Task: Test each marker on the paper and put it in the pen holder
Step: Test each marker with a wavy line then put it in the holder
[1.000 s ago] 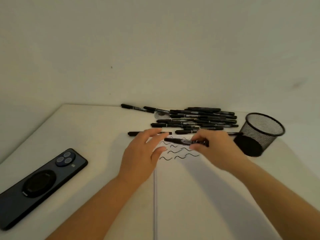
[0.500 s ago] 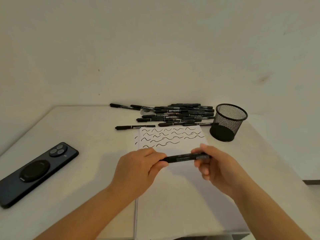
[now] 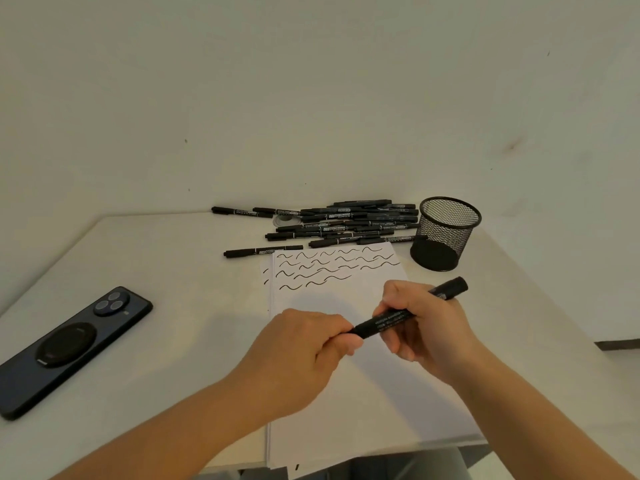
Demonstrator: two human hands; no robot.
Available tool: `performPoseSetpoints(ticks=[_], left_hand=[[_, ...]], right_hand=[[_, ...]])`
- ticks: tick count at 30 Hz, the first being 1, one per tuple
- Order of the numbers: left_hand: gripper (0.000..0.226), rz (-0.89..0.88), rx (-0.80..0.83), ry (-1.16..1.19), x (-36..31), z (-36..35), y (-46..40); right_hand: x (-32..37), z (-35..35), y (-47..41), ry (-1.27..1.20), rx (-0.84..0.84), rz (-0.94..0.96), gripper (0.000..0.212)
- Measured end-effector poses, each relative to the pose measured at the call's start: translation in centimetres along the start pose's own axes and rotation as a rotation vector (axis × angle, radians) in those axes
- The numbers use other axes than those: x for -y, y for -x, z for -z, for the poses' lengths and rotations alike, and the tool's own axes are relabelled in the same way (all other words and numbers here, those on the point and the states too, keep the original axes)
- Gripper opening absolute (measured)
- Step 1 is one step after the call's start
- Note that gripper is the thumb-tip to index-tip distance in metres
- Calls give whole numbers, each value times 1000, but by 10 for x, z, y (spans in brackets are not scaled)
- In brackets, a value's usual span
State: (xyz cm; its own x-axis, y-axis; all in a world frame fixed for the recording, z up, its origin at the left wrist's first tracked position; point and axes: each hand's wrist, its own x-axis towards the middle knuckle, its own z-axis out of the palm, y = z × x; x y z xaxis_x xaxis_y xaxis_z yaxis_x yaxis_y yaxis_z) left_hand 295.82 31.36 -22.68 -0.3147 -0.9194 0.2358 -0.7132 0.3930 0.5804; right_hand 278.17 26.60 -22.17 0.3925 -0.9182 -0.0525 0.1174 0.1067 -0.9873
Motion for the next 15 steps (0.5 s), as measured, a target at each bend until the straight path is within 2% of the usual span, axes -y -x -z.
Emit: performPoseSetpoints(ticks=[3, 4, 6, 7, 9, 12, 14, 15], left_hand=[[33, 80, 129, 215, 1, 0, -3], [34, 121, 191, 292, 5, 1, -3], [37, 236, 270, 423, 18, 12, 0], [38, 300, 254, 492, 26, 20, 1], [35, 334, 154, 553, 41, 33, -5], [30, 180, 82, 386, 47, 28, -27], [25, 99, 99, 197, 48, 12, -41], [20, 81, 122, 109, 50, 3, -46]], right_hand=[[-3, 6, -3, 63, 87, 86, 25], [-3, 13, -5, 32, 69, 109, 23], [0, 39, -12, -135, -91, 165, 16], [2, 55, -15, -170, -187, 212, 16], [3, 70, -23, -15, -275, 279, 23], [-13, 52, -40, 323, -223, 212, 17], [-22, 41, -52, 373, -262, 142, 6], [-25, 40, -57, 371, -305, 129, 8]])
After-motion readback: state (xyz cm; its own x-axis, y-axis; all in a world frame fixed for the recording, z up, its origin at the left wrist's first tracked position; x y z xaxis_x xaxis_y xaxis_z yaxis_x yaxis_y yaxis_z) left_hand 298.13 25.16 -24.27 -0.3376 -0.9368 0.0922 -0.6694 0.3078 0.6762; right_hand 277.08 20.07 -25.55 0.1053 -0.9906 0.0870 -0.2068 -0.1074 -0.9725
